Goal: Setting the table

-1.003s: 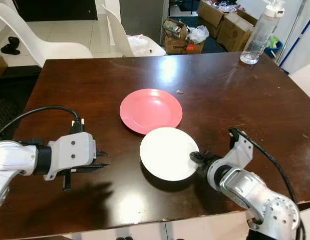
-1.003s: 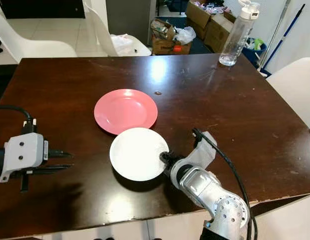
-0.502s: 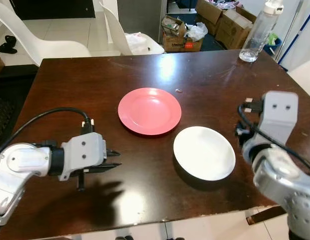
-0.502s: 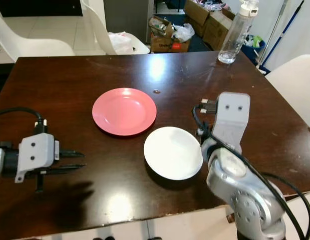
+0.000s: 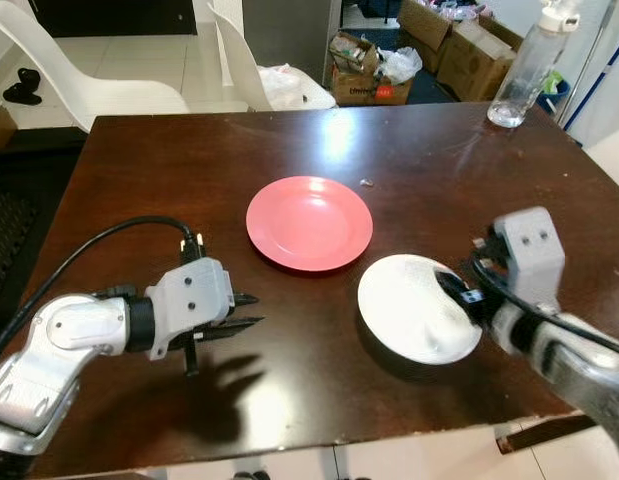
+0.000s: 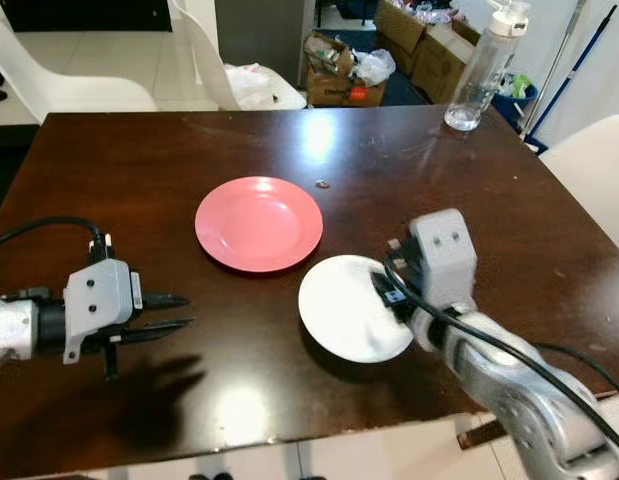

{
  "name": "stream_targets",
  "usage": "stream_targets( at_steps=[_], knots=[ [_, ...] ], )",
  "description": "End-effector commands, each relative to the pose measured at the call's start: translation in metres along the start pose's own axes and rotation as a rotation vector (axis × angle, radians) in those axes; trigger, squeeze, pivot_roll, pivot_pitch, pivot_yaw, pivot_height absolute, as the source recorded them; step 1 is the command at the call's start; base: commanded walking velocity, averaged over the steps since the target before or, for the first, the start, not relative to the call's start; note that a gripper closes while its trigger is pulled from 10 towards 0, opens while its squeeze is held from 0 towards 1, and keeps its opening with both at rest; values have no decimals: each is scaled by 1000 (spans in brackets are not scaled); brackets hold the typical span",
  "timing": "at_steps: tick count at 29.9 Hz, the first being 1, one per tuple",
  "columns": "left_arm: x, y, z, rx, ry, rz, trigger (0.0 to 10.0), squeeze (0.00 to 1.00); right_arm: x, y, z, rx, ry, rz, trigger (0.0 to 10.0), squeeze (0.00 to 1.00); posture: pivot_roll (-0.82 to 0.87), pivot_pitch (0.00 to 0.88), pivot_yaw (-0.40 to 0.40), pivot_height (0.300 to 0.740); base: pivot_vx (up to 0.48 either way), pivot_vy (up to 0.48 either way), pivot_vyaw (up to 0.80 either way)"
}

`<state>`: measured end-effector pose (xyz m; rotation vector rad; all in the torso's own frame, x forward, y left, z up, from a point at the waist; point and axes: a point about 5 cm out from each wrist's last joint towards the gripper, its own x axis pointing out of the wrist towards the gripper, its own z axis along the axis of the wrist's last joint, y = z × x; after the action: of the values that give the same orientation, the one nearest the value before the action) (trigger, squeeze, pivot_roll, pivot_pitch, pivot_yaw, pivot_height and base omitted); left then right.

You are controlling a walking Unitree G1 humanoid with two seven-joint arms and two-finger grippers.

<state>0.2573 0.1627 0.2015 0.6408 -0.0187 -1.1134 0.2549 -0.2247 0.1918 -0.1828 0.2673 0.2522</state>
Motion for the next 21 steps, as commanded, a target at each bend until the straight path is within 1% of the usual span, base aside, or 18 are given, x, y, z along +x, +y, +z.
stream_targets(
  at_steps=[1,3,5,6,7,8,10,11,12,13,14,15,17,18,19,21],
  knots=[
    [1,-3,-1,0,13,-8,10000,0,-6,-17,-11,-45,42,-37,10000,0,-47,67,58,740,0,0,0],
    [2,-2,-1,-3,13,-5,10000,0,-15,-35,-21,-69,74,-97,10000,0,-54,70,64,740,0,0,0],
    [3,-3,-2,-5,13,-7,10000,0,-20,-45,-24,-54,79,-127,10000,0,-57,70,67,740,0,0,0],
    [4,-3,-2,-6,13,-8,10000,0,-21,-46,-25,-42,73,-126,10000,0,-57,69,69,740,0,0,0],
    [4,-3,-1,-6,12,-9,10000,0,-22,-48,-25,13,37,-119,10000,0,-56,69,72,740,0,0,0],
    [4,-3,-1,-6,12,-9,10000,0,-22,-48,-25,13,37,-119,10000,0,-56,69,72,740,0,0,0],
    [4,-2,-1,-6,11,-9,10000,0,-21,-50,-23,91,-29,-120,10000,0,-54,69,77,740,0,0,0],
    [4,-2,-1,-6,11,-9,10000,0,-21,-50,-23,91,-29,-120,10000,0,-54,69,77,740,0,0,0],
    [4,-2,-1,-6,11,-9,10000,0,-19,-49,-19,148,-96,-93,10000,0,-54,70,79,740,0,0,0],
    [5,-1,-1,-7,10,-9,10000,0,-16,-46,-12,246,-228,-25,10000,0,-51,70,86,740,0,0,0],
    [5,-1,-1,-8,10,-9,10000,0,-15,-45,-10,267,-259,-9,10000,0,-50,70,87,740,0,0,0],
    [5,0,-1,-7,10,-10,10000,0,-12,-45,-10,288,-266,-5,10000,0,-46,69,87,740,0,0,0],
    [4,0,-1,-5,12,-10,10000,0,-5,-45,-15,315,-244,7,10000,0,-44,69,87,740,0,0,0],
    [4,0,-1,-5,12,-10,10000,0,-5,-45,-15,315,-244,7,10000,0,-44,69,87,740,0,0,0],
    [4,1,0,-6,12,-7,10000,0,0,-44,-20,291,-199,4,10000,0,-38,72,84,740,0,0,0],
    [3,1,0,-7,14,-4,10000,0,4,-43,-27,283,-154,-3,10000,0,-38,72,84,740,0,0,0]
  ],
)
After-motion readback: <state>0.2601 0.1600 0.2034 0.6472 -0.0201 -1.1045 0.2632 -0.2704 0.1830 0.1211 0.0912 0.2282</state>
